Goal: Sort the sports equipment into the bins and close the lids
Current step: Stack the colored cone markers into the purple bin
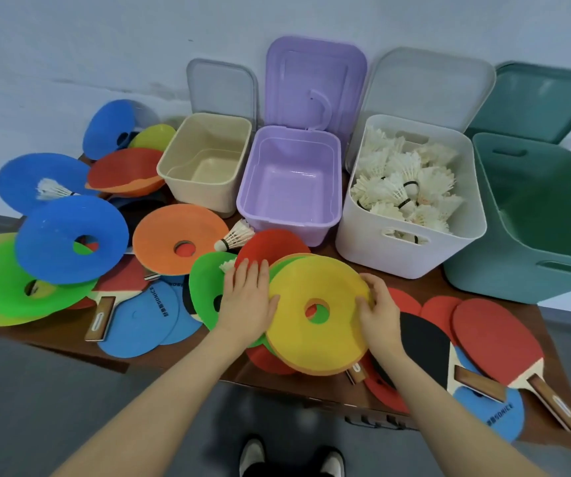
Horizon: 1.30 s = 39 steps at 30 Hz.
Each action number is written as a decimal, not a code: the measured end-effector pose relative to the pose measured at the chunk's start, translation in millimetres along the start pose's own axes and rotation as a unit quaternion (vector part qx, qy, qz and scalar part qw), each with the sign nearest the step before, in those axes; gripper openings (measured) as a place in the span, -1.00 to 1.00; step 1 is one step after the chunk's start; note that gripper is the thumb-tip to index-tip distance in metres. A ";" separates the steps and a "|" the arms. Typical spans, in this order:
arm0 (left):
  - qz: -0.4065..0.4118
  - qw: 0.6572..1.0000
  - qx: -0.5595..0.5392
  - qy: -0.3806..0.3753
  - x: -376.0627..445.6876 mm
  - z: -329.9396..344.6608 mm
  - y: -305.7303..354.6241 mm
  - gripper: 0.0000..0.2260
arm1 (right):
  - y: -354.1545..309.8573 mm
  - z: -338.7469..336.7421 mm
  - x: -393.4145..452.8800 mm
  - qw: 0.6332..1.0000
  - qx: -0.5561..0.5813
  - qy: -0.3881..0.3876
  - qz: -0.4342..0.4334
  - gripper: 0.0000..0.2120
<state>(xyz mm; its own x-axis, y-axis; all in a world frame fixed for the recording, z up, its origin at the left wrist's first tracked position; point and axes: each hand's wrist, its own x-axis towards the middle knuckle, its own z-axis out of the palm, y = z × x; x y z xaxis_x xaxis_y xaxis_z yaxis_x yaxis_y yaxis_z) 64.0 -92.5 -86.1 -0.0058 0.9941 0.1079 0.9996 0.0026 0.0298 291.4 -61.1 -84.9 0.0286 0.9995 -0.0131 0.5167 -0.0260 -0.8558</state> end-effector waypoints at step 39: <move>-0.042 0.962 -0.218 0.162 172.7 -84.9 -53.3 -0.43 | -144.4 15.5 159.1 0.967 -0.043 0.132 -0.215 -0.65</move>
<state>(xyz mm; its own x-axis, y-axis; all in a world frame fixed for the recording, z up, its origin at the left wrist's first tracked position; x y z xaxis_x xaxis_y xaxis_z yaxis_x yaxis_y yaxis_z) 7.2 69.9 15.3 -0.1656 0.9067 0.3879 0.8886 -0.0334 0.4574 208.0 101.9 28.5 0.0069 0.8793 0.4762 0.5987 0.3778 -0.7063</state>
